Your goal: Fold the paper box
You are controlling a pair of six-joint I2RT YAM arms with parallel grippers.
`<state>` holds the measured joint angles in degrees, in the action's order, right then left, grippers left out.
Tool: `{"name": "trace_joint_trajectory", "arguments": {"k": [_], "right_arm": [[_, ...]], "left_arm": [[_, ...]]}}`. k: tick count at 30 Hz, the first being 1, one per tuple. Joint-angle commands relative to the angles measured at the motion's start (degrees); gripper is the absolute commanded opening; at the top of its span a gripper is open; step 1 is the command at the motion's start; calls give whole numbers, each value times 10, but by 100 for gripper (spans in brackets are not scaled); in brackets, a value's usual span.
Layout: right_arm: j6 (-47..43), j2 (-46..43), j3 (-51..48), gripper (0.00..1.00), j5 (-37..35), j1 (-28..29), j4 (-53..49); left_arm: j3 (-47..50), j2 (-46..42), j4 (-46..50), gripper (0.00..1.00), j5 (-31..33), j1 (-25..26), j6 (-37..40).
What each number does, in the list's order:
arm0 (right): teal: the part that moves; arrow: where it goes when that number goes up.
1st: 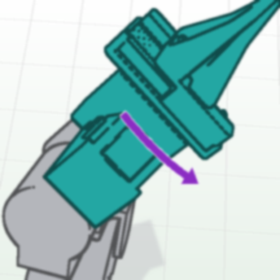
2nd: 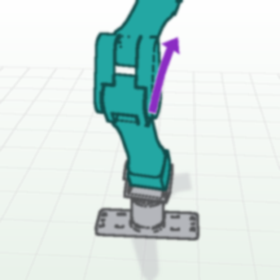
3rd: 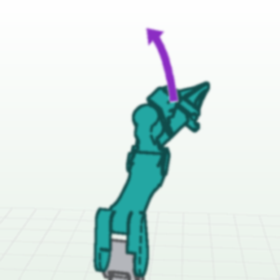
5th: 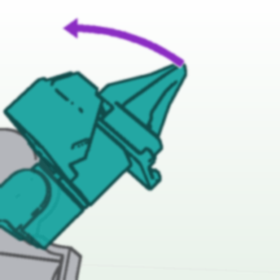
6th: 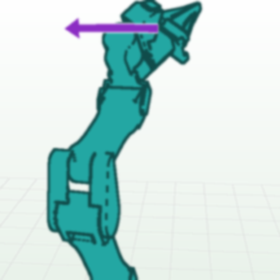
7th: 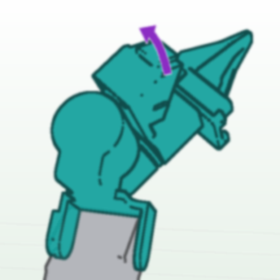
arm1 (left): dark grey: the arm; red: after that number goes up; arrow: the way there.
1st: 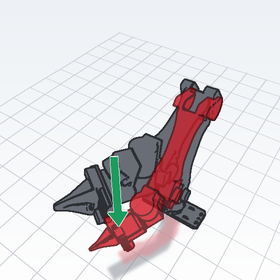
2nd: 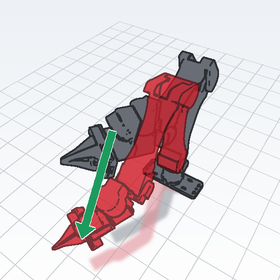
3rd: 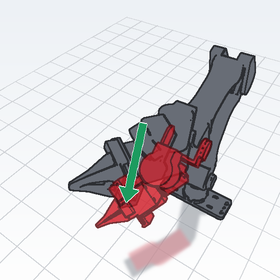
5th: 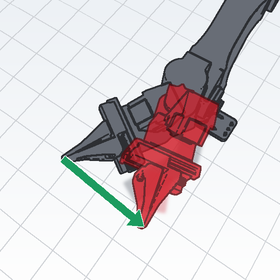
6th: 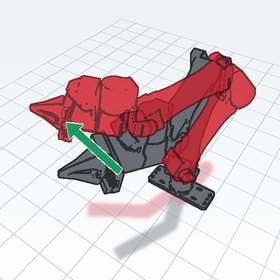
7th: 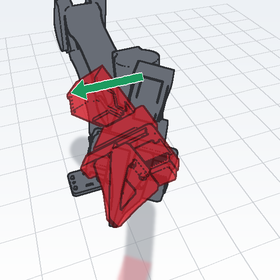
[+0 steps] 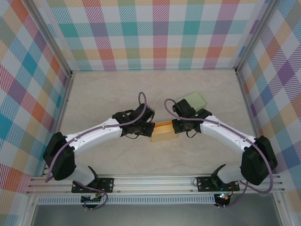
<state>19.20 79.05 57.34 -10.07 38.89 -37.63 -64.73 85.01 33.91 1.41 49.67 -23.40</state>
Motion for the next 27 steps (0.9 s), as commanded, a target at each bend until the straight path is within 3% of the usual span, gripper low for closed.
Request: {"name": "trace_joint_trajectory", "arguments": {"k": [1, 27], "right_arm": [[-4, 13, -6, 12, 36, 14, -1], [-5, 14, -9, 12, 34, 15, -2]], "left_arm": [[-16, 0, -49, 2, -47, 2, -6], [-36, -3, -37, 3, -45, 2, -4]]}}
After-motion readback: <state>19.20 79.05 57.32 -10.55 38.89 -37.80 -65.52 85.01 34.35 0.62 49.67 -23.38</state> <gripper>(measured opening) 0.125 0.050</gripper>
